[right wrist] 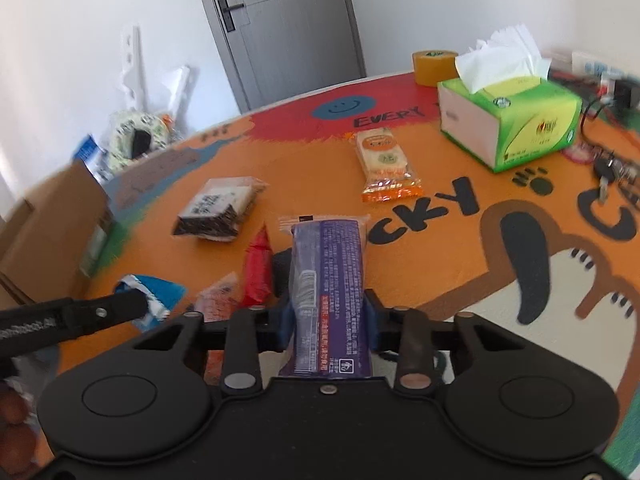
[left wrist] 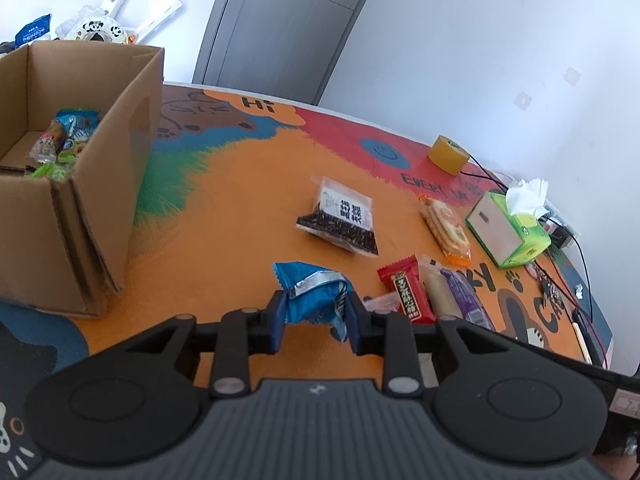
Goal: Organize snacks
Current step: 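Carry the blue chip bag and purple wafer bar toward the cardboard box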
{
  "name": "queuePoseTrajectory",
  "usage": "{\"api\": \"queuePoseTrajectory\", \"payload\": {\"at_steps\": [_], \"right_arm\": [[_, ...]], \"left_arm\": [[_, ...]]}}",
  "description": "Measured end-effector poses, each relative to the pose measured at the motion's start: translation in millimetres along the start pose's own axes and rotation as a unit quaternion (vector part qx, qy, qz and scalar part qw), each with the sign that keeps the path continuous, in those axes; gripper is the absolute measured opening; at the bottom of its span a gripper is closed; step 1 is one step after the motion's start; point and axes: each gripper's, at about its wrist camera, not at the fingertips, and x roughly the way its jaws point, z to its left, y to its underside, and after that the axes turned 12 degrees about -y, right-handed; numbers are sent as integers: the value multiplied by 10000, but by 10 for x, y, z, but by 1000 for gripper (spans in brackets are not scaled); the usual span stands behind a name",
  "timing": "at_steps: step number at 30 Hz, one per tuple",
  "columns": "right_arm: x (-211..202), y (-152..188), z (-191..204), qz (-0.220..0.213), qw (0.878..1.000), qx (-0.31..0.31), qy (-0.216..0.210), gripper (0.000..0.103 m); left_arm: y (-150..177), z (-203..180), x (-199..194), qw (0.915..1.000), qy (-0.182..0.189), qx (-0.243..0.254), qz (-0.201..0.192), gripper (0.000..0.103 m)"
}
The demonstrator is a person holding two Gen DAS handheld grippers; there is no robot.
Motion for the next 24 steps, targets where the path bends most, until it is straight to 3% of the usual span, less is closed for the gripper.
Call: {"api": "queuePoseTrajectory", "payload": {"at_steps": [8, 24], "right_arm": [[-233, -23, -9, -356, 9989, 202, -209, 31], [-501, -186, 392, -728, 9950, 21, -676, 31]], "left_arm": [[-57, 22, -167, 9998, 34, -48, -182, 29], [-264, 129, -590, 9975, 45, -110, -695, 29]]}}
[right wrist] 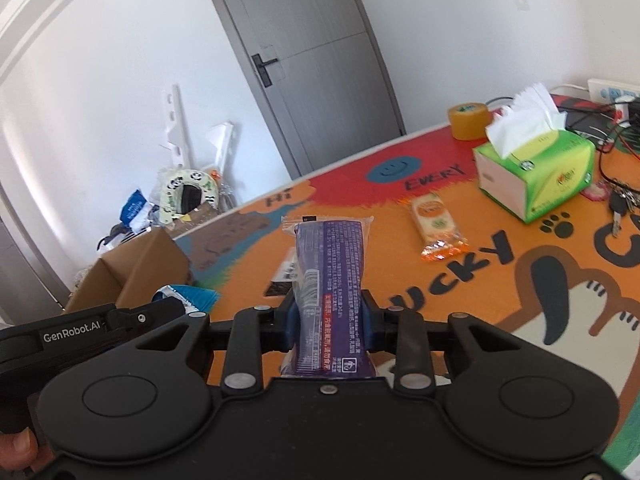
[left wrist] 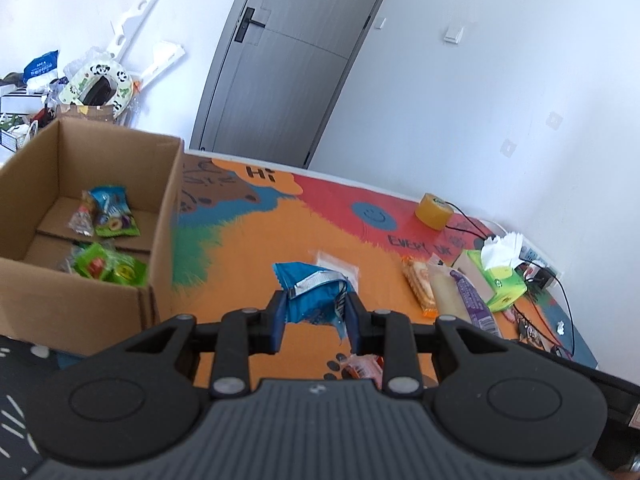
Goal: Organize snacks
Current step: 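Carry the blue chip bag and purple wafer bar toward the cardboard box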
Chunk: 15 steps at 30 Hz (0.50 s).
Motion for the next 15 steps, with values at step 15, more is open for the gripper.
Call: {"api": "queuePoseTrajectory", "payload": {"at_steps": [15], "right_arm": [[91, -66, 457, -97, 9989, -267, -376, 31]], "left_arm": [[-203, 369, -290, 9990, -179, -193, -373, 29]]}}
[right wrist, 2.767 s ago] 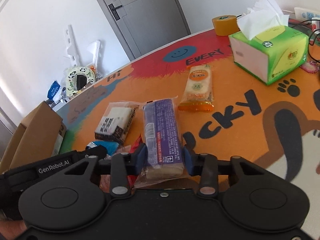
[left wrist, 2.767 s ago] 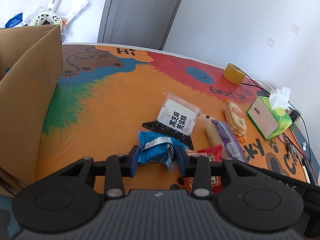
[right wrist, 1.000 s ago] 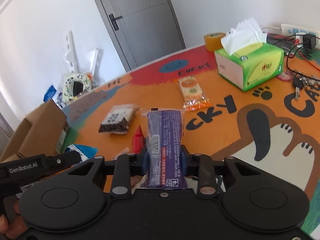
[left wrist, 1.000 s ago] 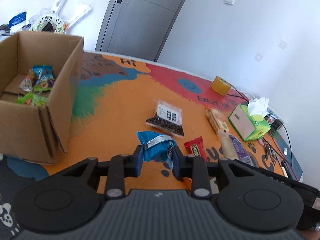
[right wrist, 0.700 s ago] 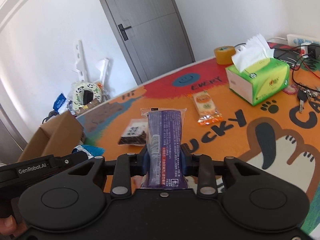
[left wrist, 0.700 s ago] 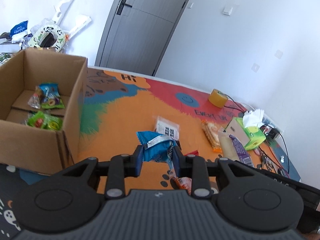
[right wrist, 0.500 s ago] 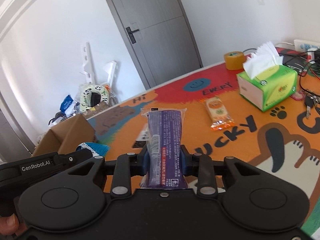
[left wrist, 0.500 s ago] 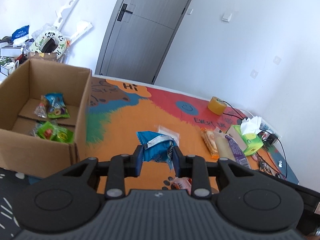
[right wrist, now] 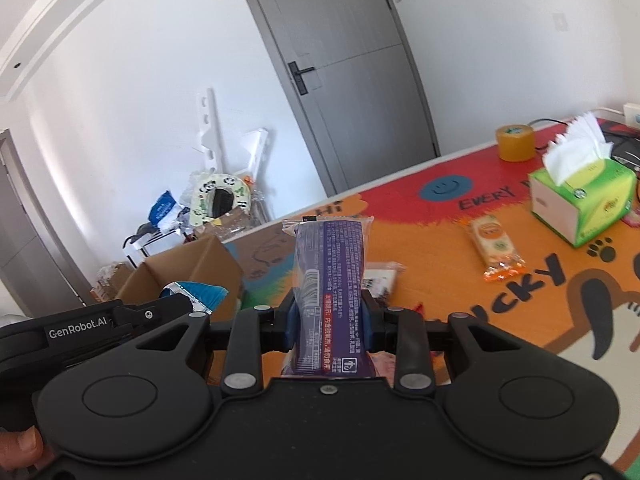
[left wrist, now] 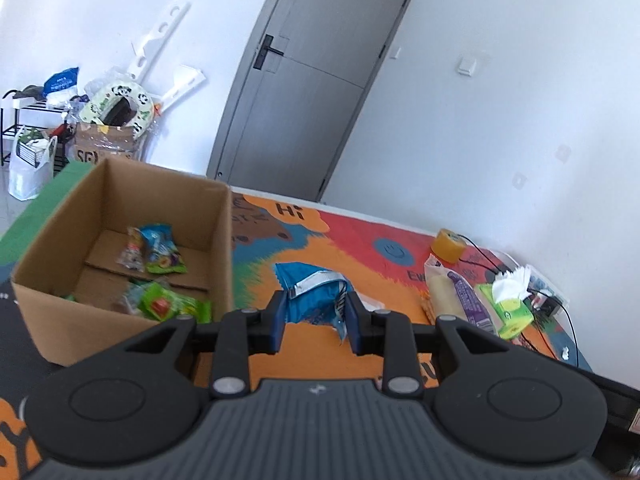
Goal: Organize snacks
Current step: 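Carry the blue chip bag and purple wafer bar toward the cardboard box, then open the left tool over the box while the right tool releases the wafer bar inside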
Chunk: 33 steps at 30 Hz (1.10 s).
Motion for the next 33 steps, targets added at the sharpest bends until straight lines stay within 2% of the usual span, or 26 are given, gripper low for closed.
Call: {"api": "queuePoseTrajectory", "payload": {"at_steps": [14, 29, 33], "right_arm": [[310, -35, 413, 70, 9988, -163, -452, 31], [858, -48, 881, 360, 9955, -362, -798, 31], [1005, -71, 992, 419, 9946, -417, -855, 31]], "left_arm": [[-223, 500, -89, 9989, -346, -210, -255, 30], [-354, 1142, 94, 9947, -772, -667, -147, 31], [-410, 1258, 127, 9913, -1068, -741, -199, 34]]}}
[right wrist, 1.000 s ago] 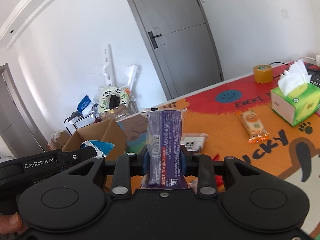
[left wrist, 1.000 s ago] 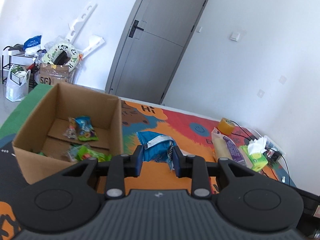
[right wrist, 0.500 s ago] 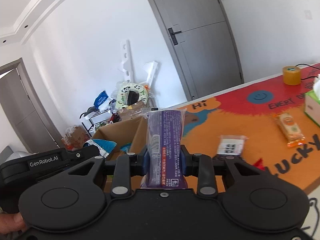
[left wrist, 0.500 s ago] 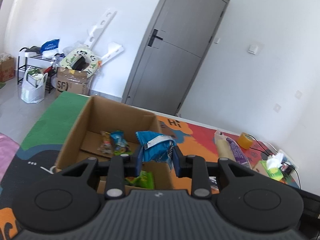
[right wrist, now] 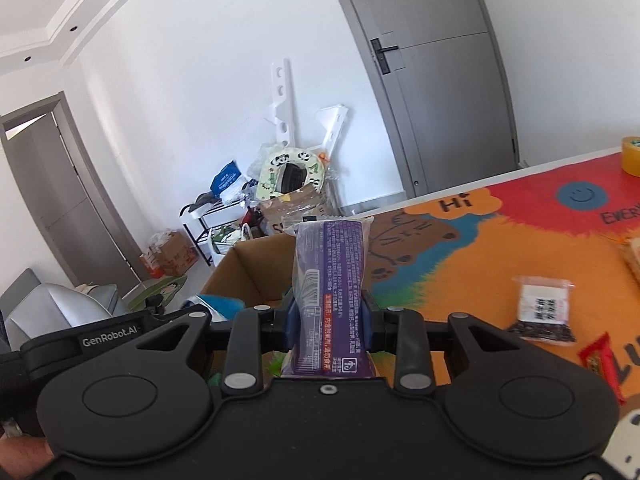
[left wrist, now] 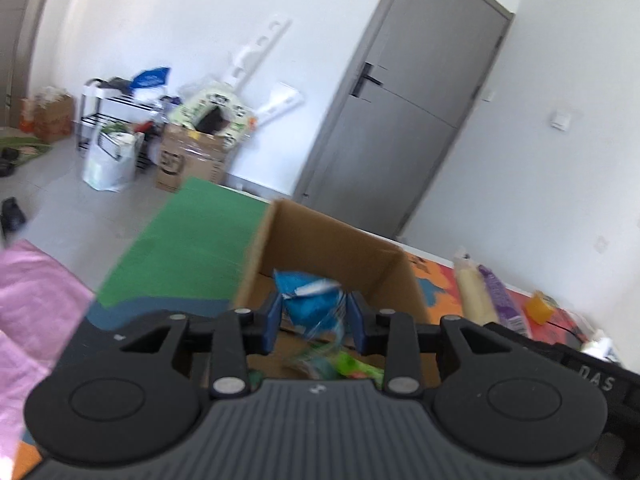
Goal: Organize snacks
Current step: 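Open the left tool over the box while the right tool releases the wafer bar inside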
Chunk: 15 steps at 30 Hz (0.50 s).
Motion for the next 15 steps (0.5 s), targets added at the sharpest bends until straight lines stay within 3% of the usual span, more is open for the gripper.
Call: {"api": "queuePoseTrajectory", "payload": {"at_steps": [4, 15], "right_arm": [[125, -23, 69, 36, 10000, -48, -41, 31], [508, -82, 112, 170, 9998, -11, 53, 31]], "left_arm": [[-81, 113, 0, 9999, 37, -129, -54, 51], [-122, 258, 76, 9997, 33, -237, 64, 57]]}}
